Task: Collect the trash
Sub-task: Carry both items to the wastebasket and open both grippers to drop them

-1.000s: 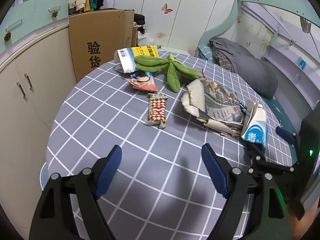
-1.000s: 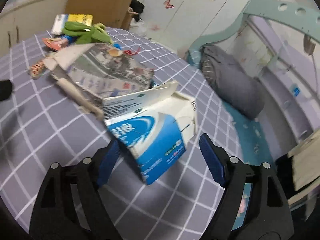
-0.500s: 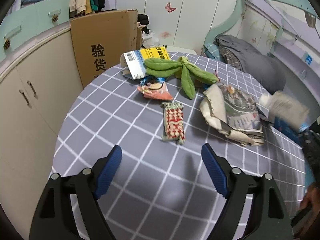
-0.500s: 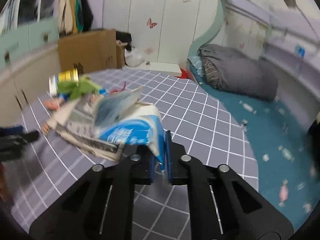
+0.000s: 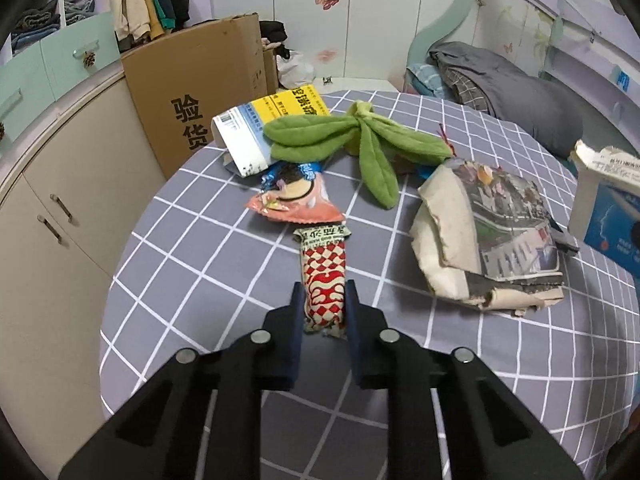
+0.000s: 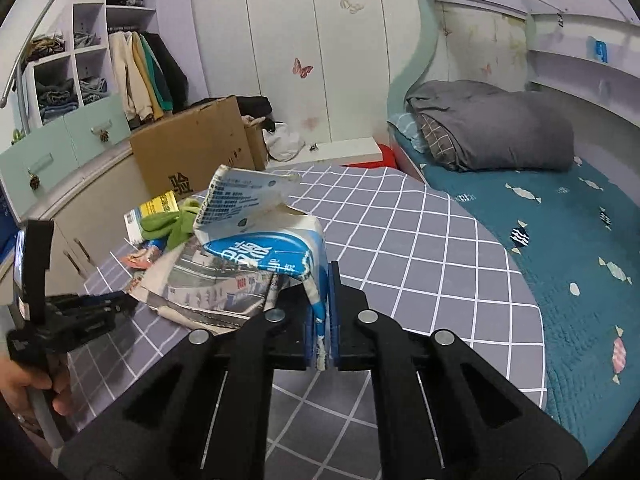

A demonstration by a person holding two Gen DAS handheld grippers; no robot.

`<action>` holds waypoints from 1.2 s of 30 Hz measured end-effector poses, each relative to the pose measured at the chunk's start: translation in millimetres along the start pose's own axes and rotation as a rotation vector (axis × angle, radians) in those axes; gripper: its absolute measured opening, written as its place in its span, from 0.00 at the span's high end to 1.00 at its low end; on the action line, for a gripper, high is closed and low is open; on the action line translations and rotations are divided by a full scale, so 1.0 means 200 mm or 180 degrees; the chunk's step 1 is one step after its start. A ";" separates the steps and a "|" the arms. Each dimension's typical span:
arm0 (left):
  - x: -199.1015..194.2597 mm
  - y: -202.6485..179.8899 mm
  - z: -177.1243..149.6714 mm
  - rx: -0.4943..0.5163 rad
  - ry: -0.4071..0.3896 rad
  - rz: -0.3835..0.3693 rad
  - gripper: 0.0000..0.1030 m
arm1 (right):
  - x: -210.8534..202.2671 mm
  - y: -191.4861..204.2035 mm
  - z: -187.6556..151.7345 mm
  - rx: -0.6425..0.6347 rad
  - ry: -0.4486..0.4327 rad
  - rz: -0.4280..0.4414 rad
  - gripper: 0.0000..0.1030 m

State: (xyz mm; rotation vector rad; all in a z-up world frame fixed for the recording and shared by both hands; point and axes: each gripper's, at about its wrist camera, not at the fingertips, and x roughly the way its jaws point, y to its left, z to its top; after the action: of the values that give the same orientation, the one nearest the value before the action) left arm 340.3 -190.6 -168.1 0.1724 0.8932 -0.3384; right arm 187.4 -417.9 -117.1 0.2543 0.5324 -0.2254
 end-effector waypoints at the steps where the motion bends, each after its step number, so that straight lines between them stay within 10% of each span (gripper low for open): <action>1: -0.02 0.01 -0.01 -0.0007 -0.0025 -0.0023 0.86 | -0.01 0.00 0.00 0.0011 -0.0013 0.0024 0.94; 17: -0.45 0.36 -0.30 -0.0463 -0.0463 -0.0333 0.87 | -0.15 0.57 0.01 -0.0308 -0.0016 0.0747 0.94; 36: -0.57 1.44 -0.80 -0.1534 -0.0486 0.0277 0.87 | 0.07 1.92 -0.39 -0.1076 0.0678 0.1962 0.94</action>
State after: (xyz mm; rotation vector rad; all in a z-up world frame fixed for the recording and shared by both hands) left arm 259.8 149.0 -175.8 -0.2563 0.7899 -0.0479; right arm 268.9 -34.1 -120.0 0.1032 0.6671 0.4928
